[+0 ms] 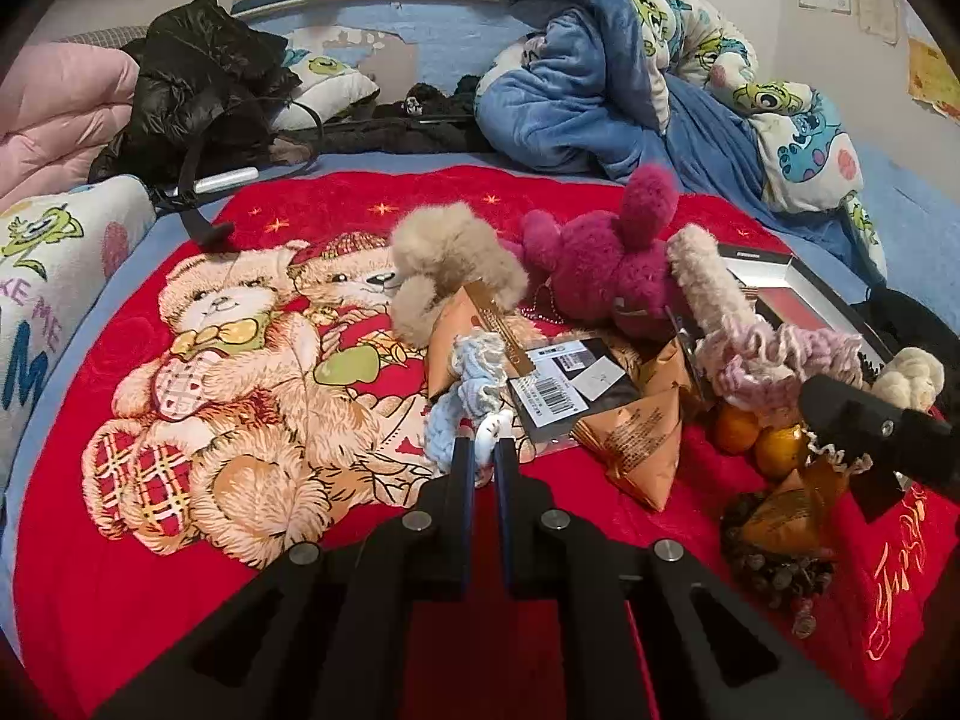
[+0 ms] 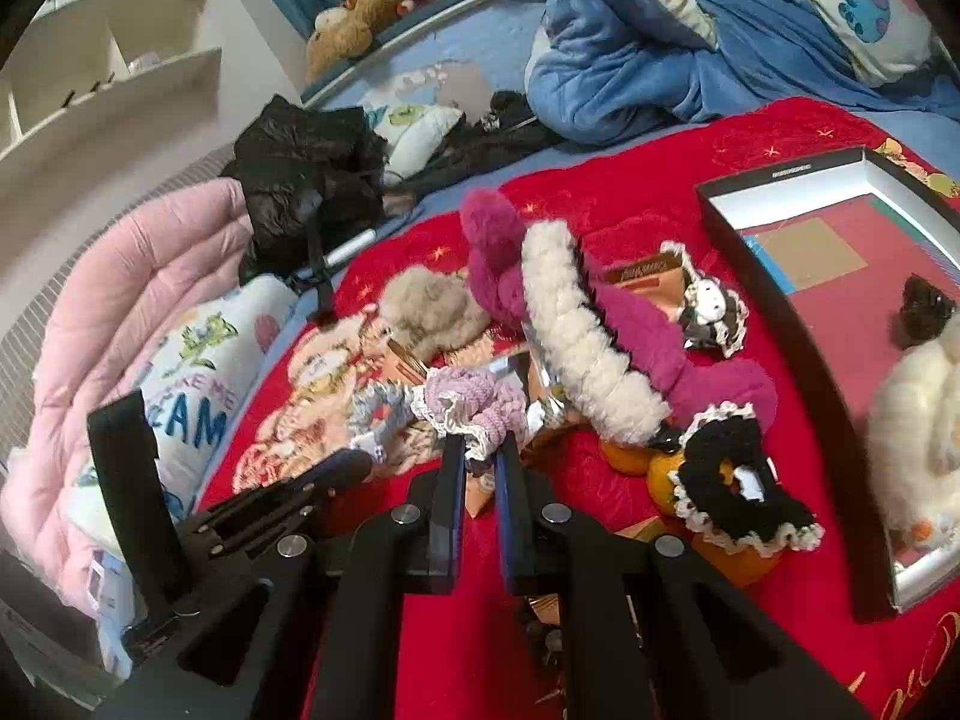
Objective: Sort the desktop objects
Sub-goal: 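Grasp the blue crochet scrunchie with the left tool while the right tool grasps the pink crochet scrunchie, then carry both crochet scrunchies over the black box with both tools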
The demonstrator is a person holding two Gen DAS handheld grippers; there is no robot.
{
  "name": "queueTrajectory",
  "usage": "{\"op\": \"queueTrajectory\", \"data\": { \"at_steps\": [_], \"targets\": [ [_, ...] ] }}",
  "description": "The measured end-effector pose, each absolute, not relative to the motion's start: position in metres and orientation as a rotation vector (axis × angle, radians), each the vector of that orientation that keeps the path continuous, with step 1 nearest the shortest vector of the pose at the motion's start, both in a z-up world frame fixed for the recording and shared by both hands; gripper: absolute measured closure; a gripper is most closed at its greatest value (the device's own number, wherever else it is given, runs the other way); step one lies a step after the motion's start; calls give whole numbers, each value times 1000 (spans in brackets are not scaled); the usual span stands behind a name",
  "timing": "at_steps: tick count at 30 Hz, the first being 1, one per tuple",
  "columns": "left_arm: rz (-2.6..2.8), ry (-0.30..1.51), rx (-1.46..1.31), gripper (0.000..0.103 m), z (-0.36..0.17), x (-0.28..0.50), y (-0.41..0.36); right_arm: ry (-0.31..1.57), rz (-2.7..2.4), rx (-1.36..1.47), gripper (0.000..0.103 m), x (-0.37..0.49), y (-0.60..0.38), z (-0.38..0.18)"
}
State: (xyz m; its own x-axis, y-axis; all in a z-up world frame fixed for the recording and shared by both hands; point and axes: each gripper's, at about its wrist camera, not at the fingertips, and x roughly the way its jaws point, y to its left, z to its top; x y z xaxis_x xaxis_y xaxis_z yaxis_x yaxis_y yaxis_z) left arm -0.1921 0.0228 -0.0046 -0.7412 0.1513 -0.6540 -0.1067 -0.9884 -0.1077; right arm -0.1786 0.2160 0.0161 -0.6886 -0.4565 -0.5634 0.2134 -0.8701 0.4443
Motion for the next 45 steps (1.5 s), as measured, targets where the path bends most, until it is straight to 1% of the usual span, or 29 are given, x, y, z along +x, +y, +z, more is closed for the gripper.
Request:
{"op": "queueTrajectory", "data": {
  "at_steps": [6, 9, 15, 23, 26, 30, 32, 36, 39, 41, 45],
  "targets": [
    [2834, -91, -1025, 96, 10, -181, 31, -546, -2547, 951, 93, -172, 233, 23],
    [2823, -73, -997, 96, 15, -174, 43, -566, -2554, 952, 93, -171, 241, 24],
    [2756, -93, -941, 96, 29, -159, 74, -614, -2557, 921, 93, -161, 255, 29],
    [2718, -11, -868, 96, 53, -138, 122, -618, -2600, 863, 93, -138, 284, 47],
    [2739, 47, -874, 96, 57, -137, 121, -616, -2628, 858, 93, -127, 303, 50],
    [2741, -16, -971, 96, 42, -147, 102, -637, -2665, 845, 93, -114, 336, 52],
    [2752, -22, -1043, 91, 30, -155, 95, -686, -2668, 831, 93, -109, 351, 51],
    [2750, -24, -1127, 87, 13, -164, 87, -735, -2661, 819, 93, -110, 362, 50],
    [2766, -1, -1148, 73, 3, -166, 84, -734, -2641, 811, 93, -114, 355, 50],
    [2768, -3, -1159, 58, -3, -168, 82, -717, -2625, 808, 93, -116, 347, 51],
    [2779, 6, -1196, 58, -10, -172, 81, -671, -2589, 822, 92, -122, 320, 50]
  ]
}}
